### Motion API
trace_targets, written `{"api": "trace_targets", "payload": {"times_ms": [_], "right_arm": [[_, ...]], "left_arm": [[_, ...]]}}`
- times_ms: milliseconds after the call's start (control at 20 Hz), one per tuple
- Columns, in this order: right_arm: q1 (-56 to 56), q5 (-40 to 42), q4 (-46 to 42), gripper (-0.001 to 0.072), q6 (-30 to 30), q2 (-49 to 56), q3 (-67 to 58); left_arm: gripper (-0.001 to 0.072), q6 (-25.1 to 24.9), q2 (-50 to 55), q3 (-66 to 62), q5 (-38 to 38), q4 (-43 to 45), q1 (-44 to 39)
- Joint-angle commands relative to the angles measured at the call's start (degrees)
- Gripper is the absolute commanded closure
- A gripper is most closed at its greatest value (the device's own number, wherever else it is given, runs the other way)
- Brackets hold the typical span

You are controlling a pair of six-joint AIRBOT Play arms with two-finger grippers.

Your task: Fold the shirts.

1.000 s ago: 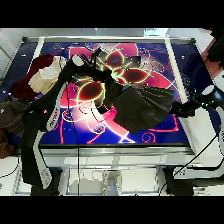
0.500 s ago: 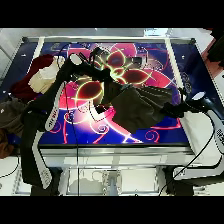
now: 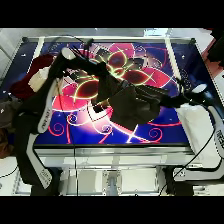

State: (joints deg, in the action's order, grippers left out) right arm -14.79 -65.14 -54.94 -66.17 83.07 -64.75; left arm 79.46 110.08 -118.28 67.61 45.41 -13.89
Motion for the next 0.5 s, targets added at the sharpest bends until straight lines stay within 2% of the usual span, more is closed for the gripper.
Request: {"api": "trace_targets", "payload": {"times_ms": [0, 250, 450], "right_arm": [[0.1, -5.3, -1.4, 0.0683, 1.6, -8.0, -9.3], [0.1, -7.8, -8.2, 0.0684, -0.4, -24.4, -22.5], [0.1, -6.7, -11.3, 0.0684, -2.3, -33.7, -31.0]], "left_arm": [[0.0696, -0.4, -9.7, -0.1, 0.0, 4.0, 3.7], [0.0696, -3.1, -30.8, -0.1, 0.9, 7.5, 6.7], [0.0696, -3.1, -45.7, 0.0, -1.7, 15.8, 6.7]]}}
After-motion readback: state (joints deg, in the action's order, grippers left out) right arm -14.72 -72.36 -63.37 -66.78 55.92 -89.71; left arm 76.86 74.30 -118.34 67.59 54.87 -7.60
